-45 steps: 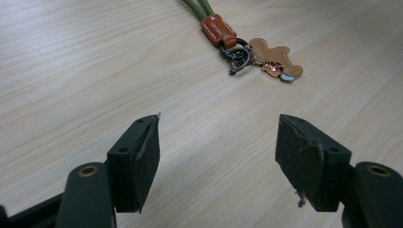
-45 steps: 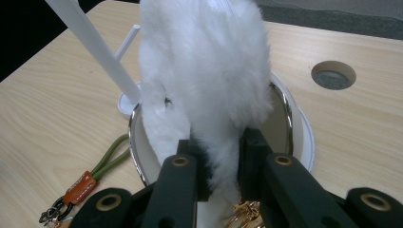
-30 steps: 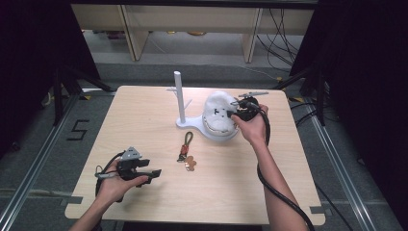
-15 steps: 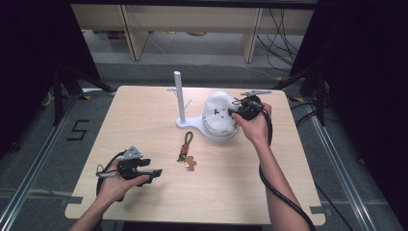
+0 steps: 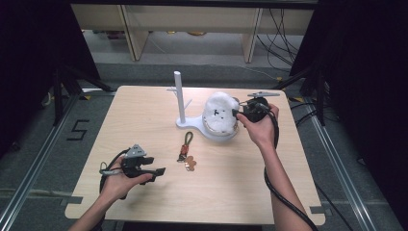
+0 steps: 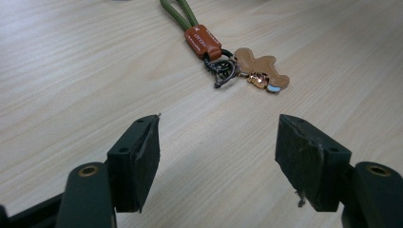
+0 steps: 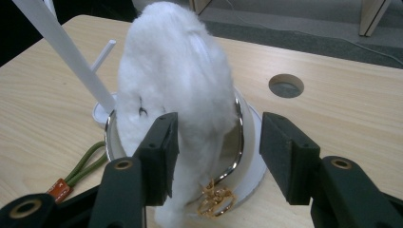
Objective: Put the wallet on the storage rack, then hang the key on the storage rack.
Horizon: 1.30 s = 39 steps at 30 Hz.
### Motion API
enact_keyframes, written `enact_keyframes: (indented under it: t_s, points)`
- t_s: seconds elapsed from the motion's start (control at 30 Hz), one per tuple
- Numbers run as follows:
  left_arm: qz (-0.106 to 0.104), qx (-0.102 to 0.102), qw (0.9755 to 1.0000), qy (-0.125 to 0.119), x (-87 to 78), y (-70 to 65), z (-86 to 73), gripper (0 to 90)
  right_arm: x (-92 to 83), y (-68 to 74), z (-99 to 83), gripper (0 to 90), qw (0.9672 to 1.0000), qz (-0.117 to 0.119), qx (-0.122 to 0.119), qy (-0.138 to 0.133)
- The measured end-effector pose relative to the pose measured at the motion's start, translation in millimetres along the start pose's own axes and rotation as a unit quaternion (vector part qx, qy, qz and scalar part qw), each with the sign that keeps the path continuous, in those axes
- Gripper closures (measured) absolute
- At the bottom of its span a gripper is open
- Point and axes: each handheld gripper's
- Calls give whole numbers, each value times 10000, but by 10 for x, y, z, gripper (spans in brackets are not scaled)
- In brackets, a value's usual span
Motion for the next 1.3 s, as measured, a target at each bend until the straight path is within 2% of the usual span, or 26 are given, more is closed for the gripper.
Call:
enact_keyframes:
  t_s: [0.03,0.2,0.27,0.3,0.33,0.4,0.47,0.53,0.63,0.67,0.8,0.87,0.9,1.03,1.07,1.1,1.13,1.17,1.2,1.23,1.27,1.3]
  points:
    - [48,-53,10000,-25,8,-18,7,311,-19,20,-9,483,9999,-41,151,30]
    - [-25,47,10000,58,24,-24,44,312,-81,-28,-27,487,9999,-71,68,36]
    - [-26,-52,10000,-1,43,-45,62,313,-108,-48,-49,487,9998,-113,67,144]
    - [-42,64,9999,102,34,-29,74,313,-119,-54,-66,487,9998,-136,74,158]
    - [-60,60,9999,105,39,-27,85,316,-155,-32,-120,480,9989,-204,354,242]
    - [0,21,9999,116,47,-36,103,317,-161,-46,-139,477,9988,-267,318,272]
    - [-66,-40,10000,46,69,-37,119,322,-182,-89,-197,471,9987,-308,267,318]
    - [-76,36,9999,124,70,-26,140,326,-226,-87,-310,473,9973,-405,480,384]
    - [-91,-37,9999,138,96,-29,173,331,-257,-137,-395,474,9971,-469,388,448]
    - [-56,4,9999,154,99,-29,183,335,-266,-149,-425,476,9972,-482,354,449]
    - [-93,-9,9997,211,114,-51,263,354,-329,-196,-628,513,9952,-577,508,609]
    - [-92,6,9997,236,115,-54,282,357,-332,-212,-674,521,9949,-647,478,608]
    - [-34,-42,9995,301,131,-73,320,369,-361,-223,-754,558,9939,-601,611,701]
    - [-18,-151,9991,392,152,-92,385,398,-398,-245,-858,607,9920,-760,632,783]
    - [-63,-216,9985,491,157,-87,415,398,-418,-255,-905,620,9919,-678,676,837]
    - [-37,-286,9984,496,164,-95,429,406,-426,-249,-947,632,9907,-736,790,824]
    - [-64,-370,9974,611,174,-87,475,413,-459,-250,-1007,638,9885,-790,831,981]
    - [-64,-370,9974,611,174,-87,475,419,-459,-250,-1007,638,9885,-790,831,981]
    - [-40,-482,9969,622,185,-97,496,419,-456,-256,-1045,640,9890,-777,826,954]
    - [-76,-488,9962,721,188,-79,518,422,-470,-248,-1076,644,9867,-908,848,1045]
    - [-42,-545,9956,762,199,-78,538,422,-467,-237,-1104,645,9868,-816,954,1024]
    - [-74,-582,9946,855,209,-67,563,422,-477,-246,-1133,645,9863,-842,890,1108]
Point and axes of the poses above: each handheld gripper's, and its own axes: x roughly forward along the jaws, z roughly out of its top, y roughly to its left, and after that the axes turned 4 degrees about x, right-handed
